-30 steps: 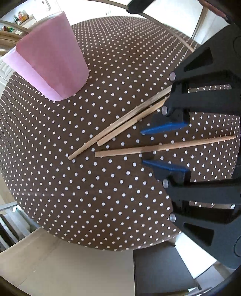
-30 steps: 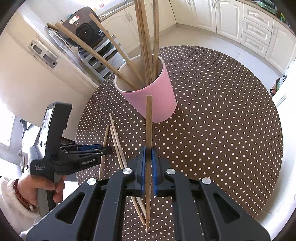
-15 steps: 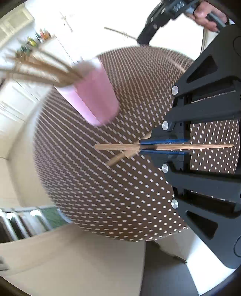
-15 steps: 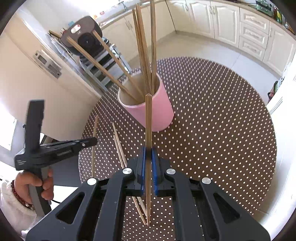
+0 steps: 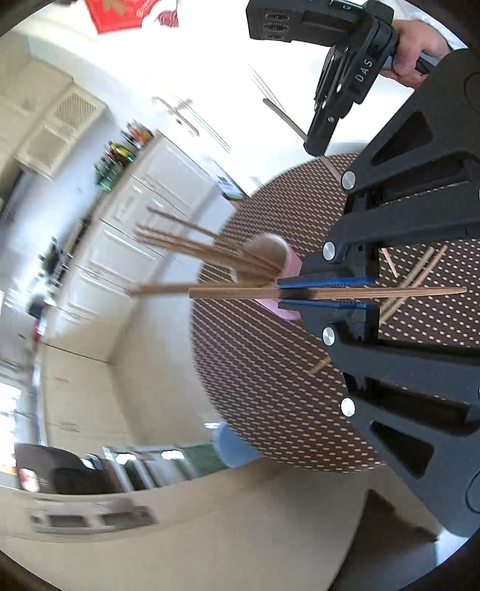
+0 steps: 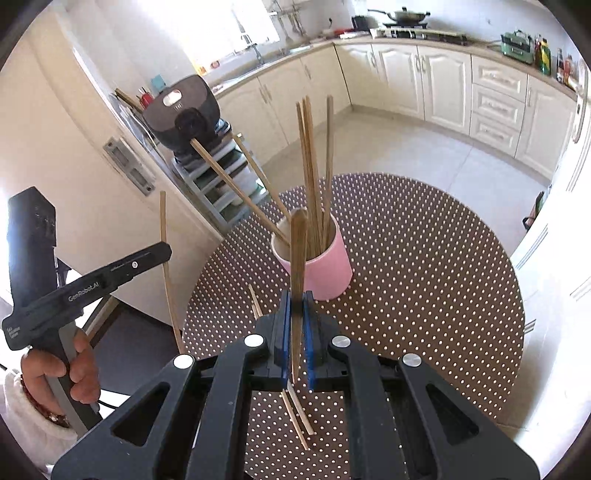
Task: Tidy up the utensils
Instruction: 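Lift the left gripper's stick over the pink cup while the right gripper carries its stick there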
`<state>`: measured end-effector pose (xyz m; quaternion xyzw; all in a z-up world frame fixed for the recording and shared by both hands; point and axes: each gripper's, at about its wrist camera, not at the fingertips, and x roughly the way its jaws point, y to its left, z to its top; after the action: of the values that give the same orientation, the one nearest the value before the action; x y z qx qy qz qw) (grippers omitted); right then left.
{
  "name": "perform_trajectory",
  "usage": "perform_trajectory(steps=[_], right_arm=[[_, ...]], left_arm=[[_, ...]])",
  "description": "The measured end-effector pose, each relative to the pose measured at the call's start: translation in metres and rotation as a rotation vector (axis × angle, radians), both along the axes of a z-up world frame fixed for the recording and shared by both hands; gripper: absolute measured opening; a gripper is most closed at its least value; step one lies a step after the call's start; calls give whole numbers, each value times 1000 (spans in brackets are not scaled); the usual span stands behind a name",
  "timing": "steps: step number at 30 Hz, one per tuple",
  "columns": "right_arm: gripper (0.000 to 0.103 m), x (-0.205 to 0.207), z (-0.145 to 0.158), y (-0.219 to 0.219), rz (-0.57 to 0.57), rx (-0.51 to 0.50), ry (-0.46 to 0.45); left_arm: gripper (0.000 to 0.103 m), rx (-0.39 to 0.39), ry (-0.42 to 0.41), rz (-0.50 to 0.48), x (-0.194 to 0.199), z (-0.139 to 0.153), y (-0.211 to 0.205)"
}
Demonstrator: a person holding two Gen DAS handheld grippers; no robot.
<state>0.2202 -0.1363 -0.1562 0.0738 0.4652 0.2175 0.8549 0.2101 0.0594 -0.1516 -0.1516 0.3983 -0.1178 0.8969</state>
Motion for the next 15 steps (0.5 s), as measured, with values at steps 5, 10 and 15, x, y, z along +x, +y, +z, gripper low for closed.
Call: perform_trajectory(steps=[5,10,15], right_arm=[[5,-2,24,0,2,10,-57],[5,2,50,-2,8,15,-123],[5,14,69,-4,20,10,-172]], left_arm=[[6,0,-151,-19,-10,30,-12],[6,14,-253,-21,-10,52,-25],[6,3,-297,-15,6,63,-36]])
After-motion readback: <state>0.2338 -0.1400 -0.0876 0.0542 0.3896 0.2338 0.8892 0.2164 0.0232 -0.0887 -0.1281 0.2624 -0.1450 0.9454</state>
